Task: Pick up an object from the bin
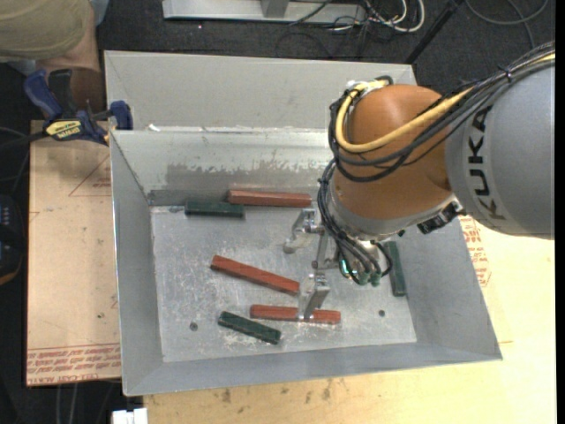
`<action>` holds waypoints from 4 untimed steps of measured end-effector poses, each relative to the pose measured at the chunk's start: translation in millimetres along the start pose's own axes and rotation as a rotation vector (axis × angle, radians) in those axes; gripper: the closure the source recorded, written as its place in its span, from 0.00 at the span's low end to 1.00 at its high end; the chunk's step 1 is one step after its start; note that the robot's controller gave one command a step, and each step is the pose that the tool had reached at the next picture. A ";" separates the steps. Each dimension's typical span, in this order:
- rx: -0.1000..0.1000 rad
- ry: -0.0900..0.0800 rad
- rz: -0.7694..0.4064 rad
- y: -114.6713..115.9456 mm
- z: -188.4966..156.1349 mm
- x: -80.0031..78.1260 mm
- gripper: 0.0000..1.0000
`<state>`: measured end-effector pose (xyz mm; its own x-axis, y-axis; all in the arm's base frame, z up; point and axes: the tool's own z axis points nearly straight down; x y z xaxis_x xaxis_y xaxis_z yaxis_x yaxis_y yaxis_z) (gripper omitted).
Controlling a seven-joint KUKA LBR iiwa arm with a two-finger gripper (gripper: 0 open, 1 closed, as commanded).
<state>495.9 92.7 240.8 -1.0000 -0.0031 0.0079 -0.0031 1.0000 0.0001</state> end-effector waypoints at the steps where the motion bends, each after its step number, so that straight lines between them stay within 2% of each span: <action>1: -0.001 -0.008 0.003 -0.5 -3.6 -1.6 0.00; 2: -0.001 -0.015 -0.046 -4.3 48.9 -10.4 0.00; 3: -0.002 -0.013 -0.060 -4.8 117.9 -7.3 0.00; 4: -0.003 -0.018 -0.056 -8.6 155.3 -1.2 1.00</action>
Offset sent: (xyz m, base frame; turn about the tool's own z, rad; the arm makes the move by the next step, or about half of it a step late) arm 0.0180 -0.0110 -0.1289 -0.1155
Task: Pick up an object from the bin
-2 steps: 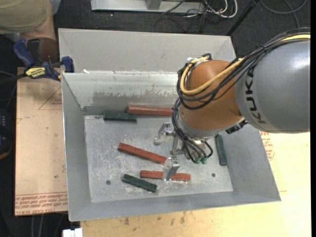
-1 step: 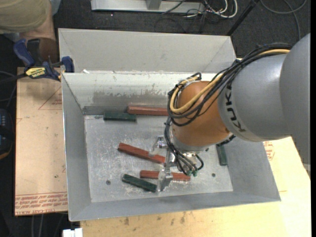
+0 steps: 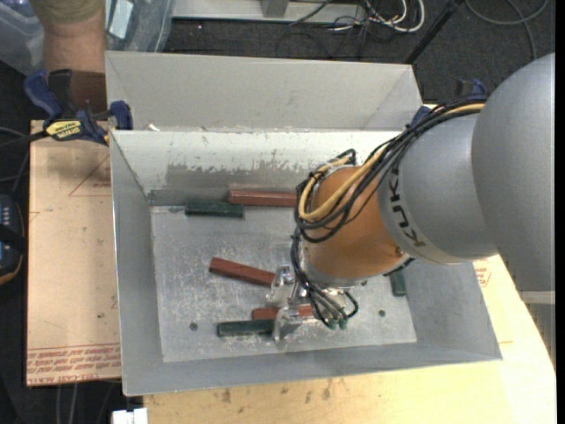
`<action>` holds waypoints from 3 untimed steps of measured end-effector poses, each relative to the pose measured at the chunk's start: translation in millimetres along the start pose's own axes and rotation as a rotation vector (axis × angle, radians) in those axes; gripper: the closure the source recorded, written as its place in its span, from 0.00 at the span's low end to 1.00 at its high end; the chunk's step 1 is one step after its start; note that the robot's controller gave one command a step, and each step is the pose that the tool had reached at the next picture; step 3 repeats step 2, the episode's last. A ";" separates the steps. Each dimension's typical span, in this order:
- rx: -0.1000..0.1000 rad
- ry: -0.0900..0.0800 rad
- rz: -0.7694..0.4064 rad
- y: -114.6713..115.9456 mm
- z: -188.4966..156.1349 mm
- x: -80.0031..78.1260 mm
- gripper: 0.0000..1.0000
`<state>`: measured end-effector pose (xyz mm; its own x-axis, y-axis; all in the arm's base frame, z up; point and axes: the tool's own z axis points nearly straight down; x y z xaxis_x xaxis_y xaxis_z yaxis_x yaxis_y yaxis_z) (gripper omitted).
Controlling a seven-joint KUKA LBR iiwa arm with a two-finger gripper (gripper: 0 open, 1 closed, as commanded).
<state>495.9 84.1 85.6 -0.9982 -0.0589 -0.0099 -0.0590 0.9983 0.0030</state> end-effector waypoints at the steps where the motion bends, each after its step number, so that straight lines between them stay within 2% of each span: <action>1: 0.000 0.000 0.000 0.0 0.0 0.0 1.00; 2: 0.002 0.007 0.043 -11.2 -129.8 -45.6 1.00; 3: 0.002 0.007 0.043 -11.2 -129.8 -45.6 1.00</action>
Offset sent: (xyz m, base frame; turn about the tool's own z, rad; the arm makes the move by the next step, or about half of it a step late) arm 0.0443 -0.0095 0.1306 0.0421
